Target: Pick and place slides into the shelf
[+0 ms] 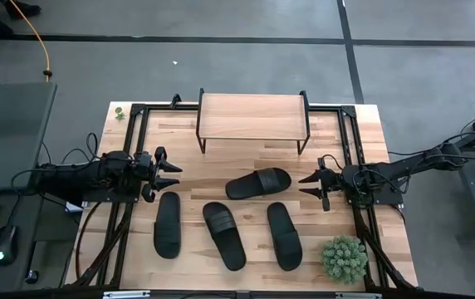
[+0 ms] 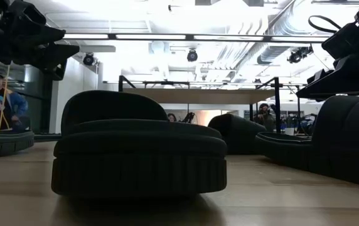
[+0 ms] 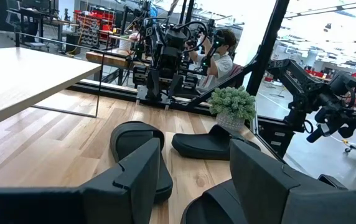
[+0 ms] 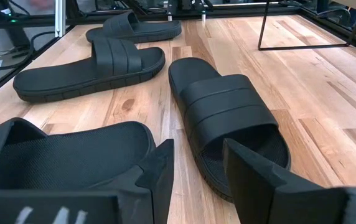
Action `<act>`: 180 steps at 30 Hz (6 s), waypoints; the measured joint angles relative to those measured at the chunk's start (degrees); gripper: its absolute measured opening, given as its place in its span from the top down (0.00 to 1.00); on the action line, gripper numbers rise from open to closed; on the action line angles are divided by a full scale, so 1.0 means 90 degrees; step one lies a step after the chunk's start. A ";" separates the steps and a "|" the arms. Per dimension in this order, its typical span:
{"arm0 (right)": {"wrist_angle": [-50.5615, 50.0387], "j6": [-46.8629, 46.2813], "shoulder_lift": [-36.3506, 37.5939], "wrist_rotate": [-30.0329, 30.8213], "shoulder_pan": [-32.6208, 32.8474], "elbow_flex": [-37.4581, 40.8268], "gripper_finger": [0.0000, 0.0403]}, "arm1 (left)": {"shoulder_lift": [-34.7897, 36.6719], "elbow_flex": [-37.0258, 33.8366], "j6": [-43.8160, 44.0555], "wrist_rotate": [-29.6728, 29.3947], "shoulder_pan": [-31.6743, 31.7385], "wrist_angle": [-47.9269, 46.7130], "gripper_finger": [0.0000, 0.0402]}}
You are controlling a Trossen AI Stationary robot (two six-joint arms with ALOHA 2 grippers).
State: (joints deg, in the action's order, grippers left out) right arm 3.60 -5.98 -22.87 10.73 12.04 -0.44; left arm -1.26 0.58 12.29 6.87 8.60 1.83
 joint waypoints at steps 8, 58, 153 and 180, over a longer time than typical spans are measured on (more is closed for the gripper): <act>-0.0001 0.0000 0.0001 0.0001 0.0000 0.0000 0.68 | 0.0002 0.0000 0.0000 0.0000 0.0000 0.0002 0.56; 0.0002 0.0000 0.0002 0.0002 0.0001 0.0000 0.68 | 0.0000 0.0000 0.0000 -0.0001 0.0000 0.0002 0.56; 0.0078 -0.1355 0.0000 0.0026 -0.0004 0.0002 0.68 | 0.0002 -0.0002 0.0000 -0.0002 0.0000 0.0002 0.56; 0.0188 -0.1662 0.0002 0.0029 -0.0006 -0.0001 0.68 | 0.0000 -0.0002 0.0000 -0.0002 0.0000 0.0000 0.56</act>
State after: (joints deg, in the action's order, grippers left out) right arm 5.29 -20.94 -22.85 10.98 11.99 -0.45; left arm -1.26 0.56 12.29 6.85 8.60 1.83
